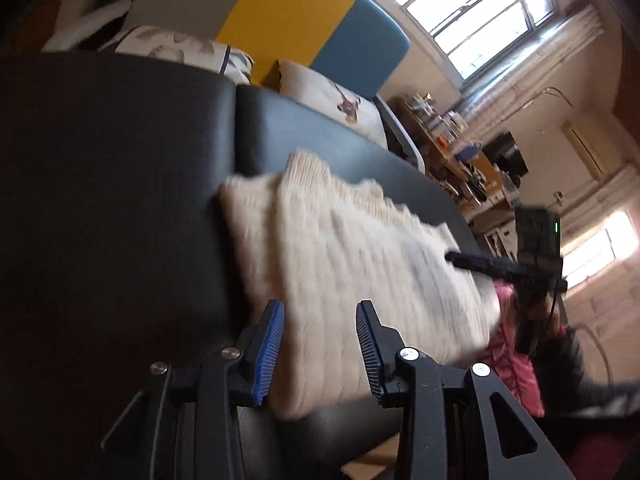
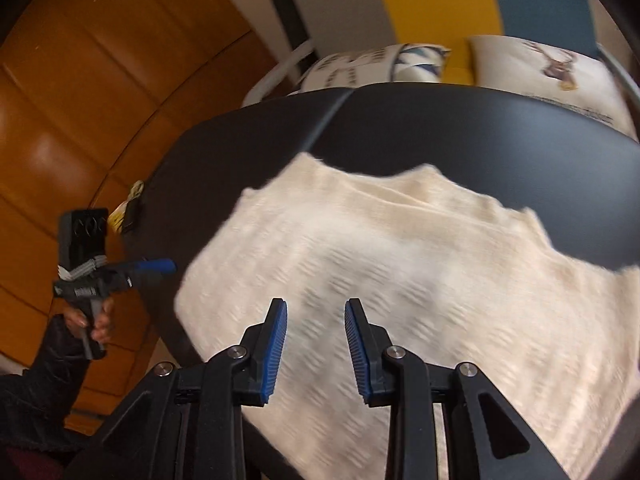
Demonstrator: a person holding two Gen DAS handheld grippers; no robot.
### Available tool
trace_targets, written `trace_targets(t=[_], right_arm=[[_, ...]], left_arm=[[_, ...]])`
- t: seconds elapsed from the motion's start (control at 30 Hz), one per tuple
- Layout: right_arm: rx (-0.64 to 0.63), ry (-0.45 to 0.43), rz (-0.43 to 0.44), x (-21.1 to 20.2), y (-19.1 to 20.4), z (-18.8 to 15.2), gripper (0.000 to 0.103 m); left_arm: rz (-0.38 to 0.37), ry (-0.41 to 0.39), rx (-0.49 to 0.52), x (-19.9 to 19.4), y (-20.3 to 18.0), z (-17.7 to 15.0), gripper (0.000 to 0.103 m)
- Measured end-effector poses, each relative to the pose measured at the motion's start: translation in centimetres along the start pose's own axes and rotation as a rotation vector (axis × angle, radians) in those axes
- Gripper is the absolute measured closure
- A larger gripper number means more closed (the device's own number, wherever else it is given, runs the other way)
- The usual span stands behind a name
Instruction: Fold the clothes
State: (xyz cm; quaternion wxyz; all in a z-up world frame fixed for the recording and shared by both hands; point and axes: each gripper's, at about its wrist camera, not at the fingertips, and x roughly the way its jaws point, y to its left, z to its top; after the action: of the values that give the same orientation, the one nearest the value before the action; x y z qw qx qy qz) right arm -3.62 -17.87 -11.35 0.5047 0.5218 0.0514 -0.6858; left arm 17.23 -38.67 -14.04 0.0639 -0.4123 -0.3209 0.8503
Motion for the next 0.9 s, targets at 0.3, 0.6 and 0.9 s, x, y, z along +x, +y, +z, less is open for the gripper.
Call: trace_targets(t=[0.3,0.6,0.9], right_arm=[[-0.039,0.097,-0.041,8.1,2.4,9.5,0.073],[-0.087,0.225,-0.107,12.9,0.2,14.1,0.073],[-0.035,0.33,0.027,15.1,-2.4,14.6,0.073]], left_arm=[[-0.186,0.036,0.026,2.7,1.1,-2.1,0.063],[-0.242,0.014,0.058,0.9,2.6,-1.7,0.057],[-0.311,0.088,0.12,3.2,2.4,-1.4,0.053]])
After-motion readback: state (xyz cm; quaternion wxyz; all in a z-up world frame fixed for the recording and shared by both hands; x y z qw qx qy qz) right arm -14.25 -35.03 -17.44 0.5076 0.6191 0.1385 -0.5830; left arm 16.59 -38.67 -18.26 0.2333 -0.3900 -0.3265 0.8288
